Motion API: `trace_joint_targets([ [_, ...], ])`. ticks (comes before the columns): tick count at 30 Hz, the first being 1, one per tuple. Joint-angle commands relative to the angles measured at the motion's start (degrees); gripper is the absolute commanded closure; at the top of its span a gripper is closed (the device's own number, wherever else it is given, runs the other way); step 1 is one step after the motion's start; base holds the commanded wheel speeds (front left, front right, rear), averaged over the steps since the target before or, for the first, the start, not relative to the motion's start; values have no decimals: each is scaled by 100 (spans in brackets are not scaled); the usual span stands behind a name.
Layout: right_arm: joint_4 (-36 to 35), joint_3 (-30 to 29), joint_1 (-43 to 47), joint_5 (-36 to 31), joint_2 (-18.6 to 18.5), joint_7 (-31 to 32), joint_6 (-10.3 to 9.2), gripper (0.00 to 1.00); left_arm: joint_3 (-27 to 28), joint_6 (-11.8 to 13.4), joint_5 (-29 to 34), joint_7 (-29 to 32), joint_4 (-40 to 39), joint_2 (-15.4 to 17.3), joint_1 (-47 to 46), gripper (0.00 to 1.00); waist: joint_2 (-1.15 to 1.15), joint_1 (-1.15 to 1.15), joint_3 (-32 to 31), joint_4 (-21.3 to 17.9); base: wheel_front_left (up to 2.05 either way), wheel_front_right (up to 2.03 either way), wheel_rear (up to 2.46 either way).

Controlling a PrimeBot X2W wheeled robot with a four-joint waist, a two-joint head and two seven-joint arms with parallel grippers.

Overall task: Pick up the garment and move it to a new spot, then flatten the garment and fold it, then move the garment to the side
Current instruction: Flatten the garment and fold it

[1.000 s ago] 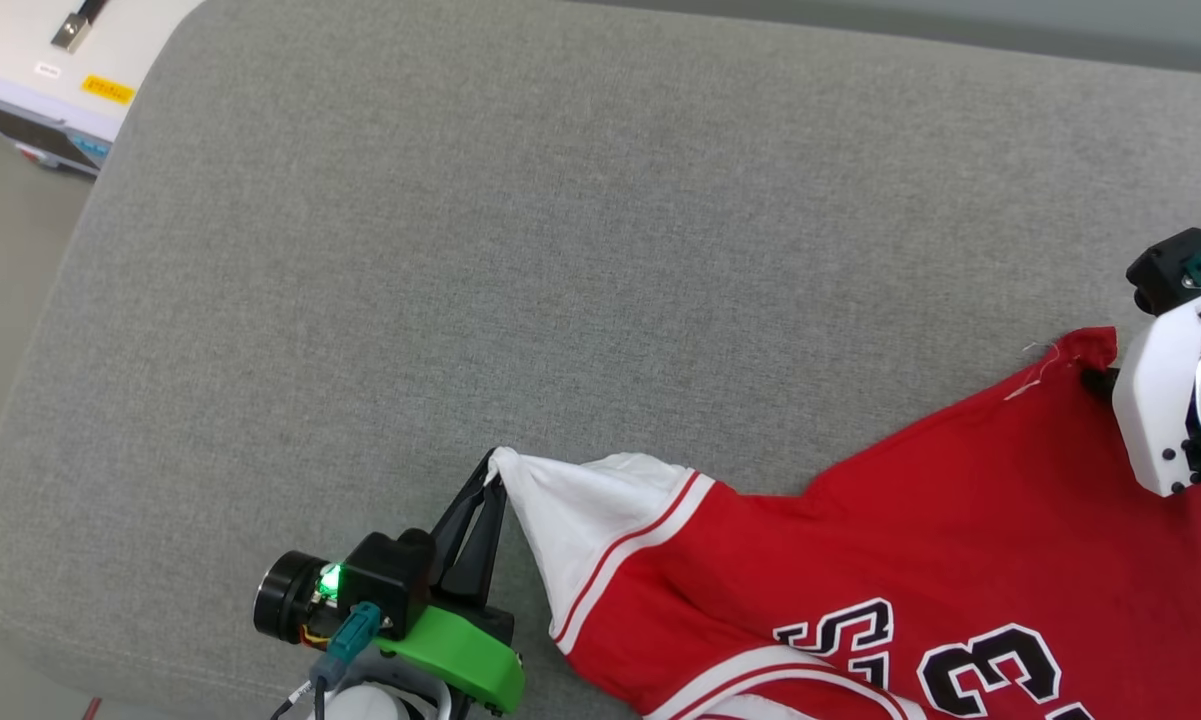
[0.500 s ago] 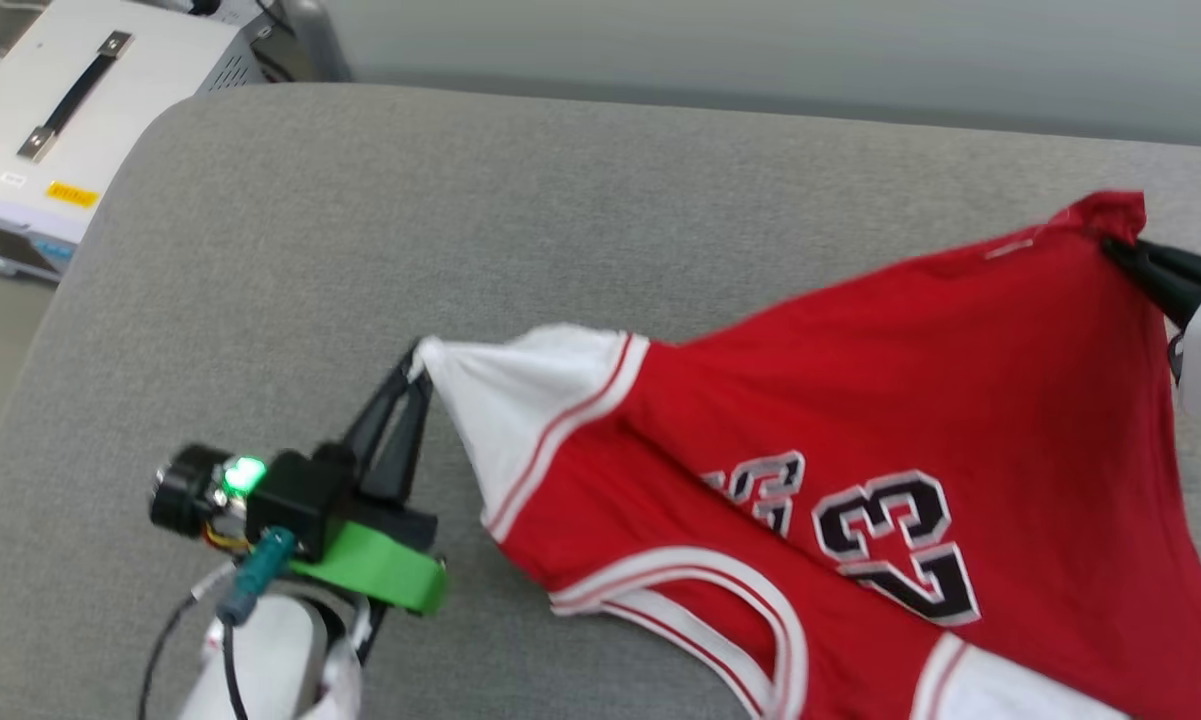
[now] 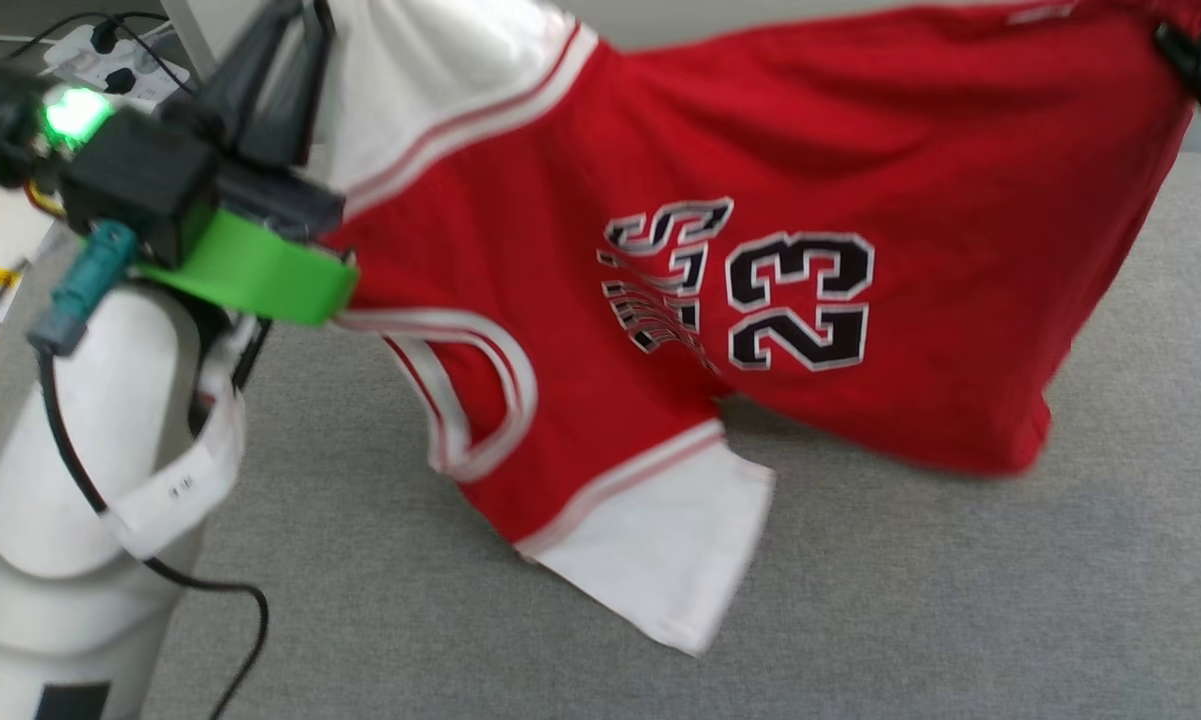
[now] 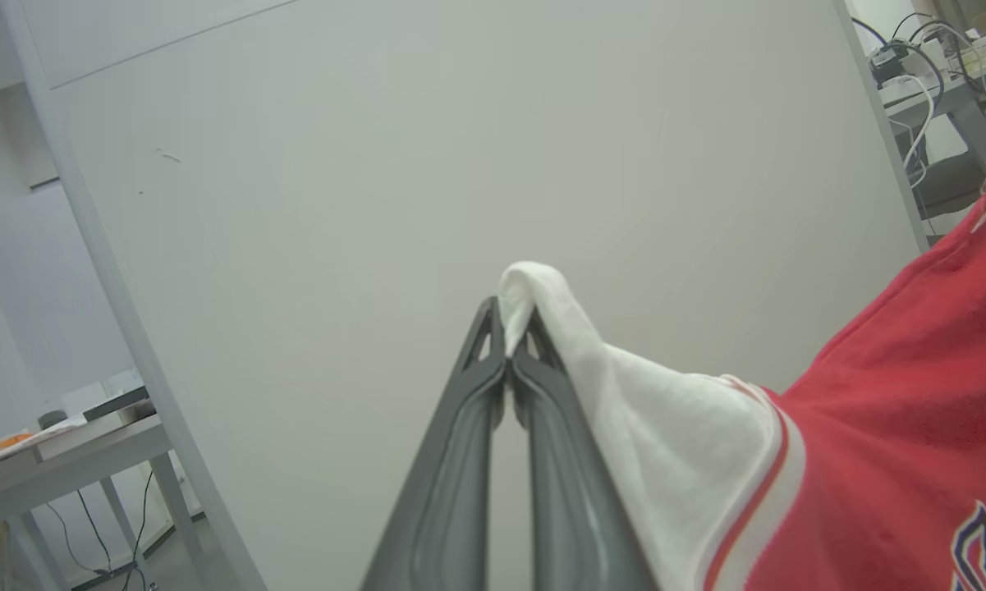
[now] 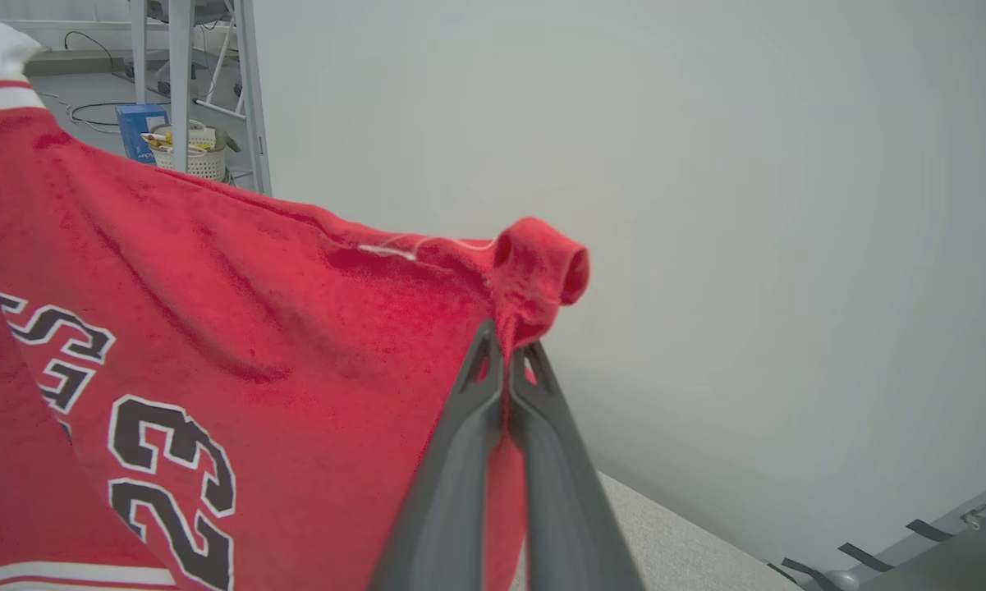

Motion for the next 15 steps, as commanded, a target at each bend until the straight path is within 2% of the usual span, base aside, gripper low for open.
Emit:
trace_joint_targets([
  [1, -88, -299, -268, -165, 151, -23, -4, 100, -151, -16, -219, 123, 15, 110, -648, 100, 0, 0, 24, -98, 0, 0, 0],
  [7, -61, -668, -646, -396, 377, 81, -4, 100, -403, -17, -586, 204, 383, 290, -1735, 100, 0, 0, 196, -163, 0, 0, 0],
  [15, 133, -770, -1215, -518, 513, 191, -4, 100, -792, -17, -870, 186, 886, 414, -2833, 100, 0, 0, 677, -193, 0, 0, 0],
])
